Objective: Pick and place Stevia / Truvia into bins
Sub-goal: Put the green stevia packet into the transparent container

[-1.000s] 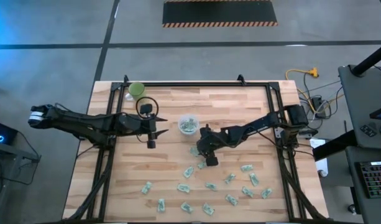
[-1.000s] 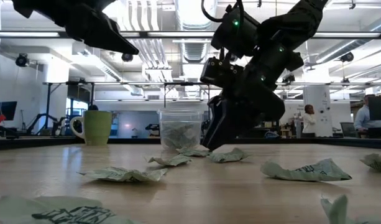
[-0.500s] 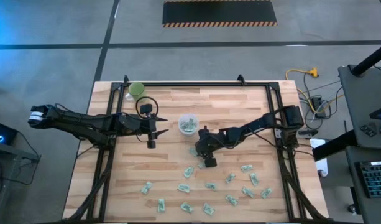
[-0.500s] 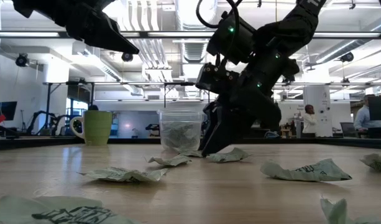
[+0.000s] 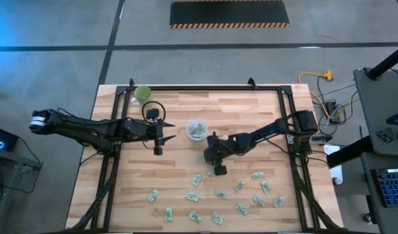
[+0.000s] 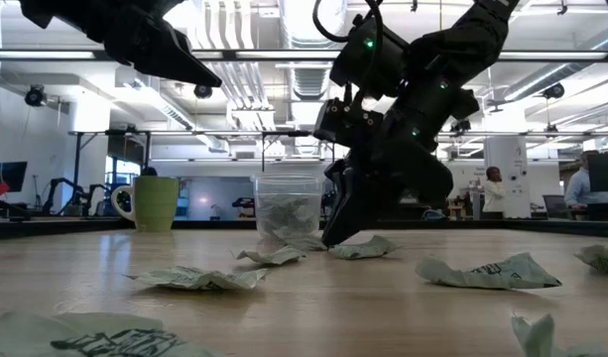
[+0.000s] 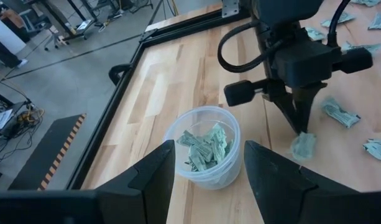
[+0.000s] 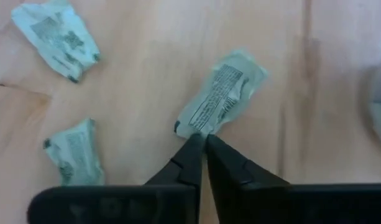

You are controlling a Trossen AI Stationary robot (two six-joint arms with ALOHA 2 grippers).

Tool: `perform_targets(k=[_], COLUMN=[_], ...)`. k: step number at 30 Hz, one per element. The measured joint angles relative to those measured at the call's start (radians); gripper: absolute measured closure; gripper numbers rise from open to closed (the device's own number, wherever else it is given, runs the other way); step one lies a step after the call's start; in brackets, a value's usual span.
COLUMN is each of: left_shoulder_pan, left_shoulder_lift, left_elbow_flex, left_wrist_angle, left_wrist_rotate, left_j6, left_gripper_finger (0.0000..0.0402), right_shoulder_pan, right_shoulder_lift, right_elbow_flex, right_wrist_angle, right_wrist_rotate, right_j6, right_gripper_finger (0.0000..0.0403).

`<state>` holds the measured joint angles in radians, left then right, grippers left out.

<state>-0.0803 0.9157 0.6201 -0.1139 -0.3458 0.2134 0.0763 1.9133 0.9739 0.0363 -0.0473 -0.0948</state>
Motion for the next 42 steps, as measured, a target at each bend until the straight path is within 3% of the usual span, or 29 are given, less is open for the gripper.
perform_targets(k=[12,15,21,28,34,42], left_shoulder_pan=[0.000,0.000,0.000,0.000,0.000,0.000], left_shoulder_lift=[0.000,0.000,0.000,0.000,0.000,0.000], left_elbow_flex=[-0.001,-0.001,-0.003,-0.005,-0.005,-0.008], left_wrist_angle=[-0.001,0.000,0.000,-0.001,-0.001,0.000], left_wrist_rotate=[0.000,0.000,0.000,-0.001,0.000,0.000], left_j6=[0.001,0.001,0.002,0.002,0.002,0.001], left_gripper_finger=[0.0226,0.0226,0.0226,0.0226,0.0226,0.0226], right_shoulder_pan=[-0.001,0.000,-0.057,-0.167,-0.185,-0.185], right_shoulder_lift=[-0.093,-0.135,-0.186,-0.175,-0.171,-0.171], right_elbow_flex=[0.001,0.002,0.003,0.032,0.060,0.103], right_wrist_angle=[0.000,-0.004,0.007,0.003,-0.027,-0.116], right_wrist_rotate=[0.024,0.093,0.342,0.276,0.245,0.224], right_j6=[-0.046,-0.082,-0.166,-0.160,-0.166,-0.166], right_gripper_finger=[0.0394,0.0394,0.0394,0.0394,0.0388,0.0306])
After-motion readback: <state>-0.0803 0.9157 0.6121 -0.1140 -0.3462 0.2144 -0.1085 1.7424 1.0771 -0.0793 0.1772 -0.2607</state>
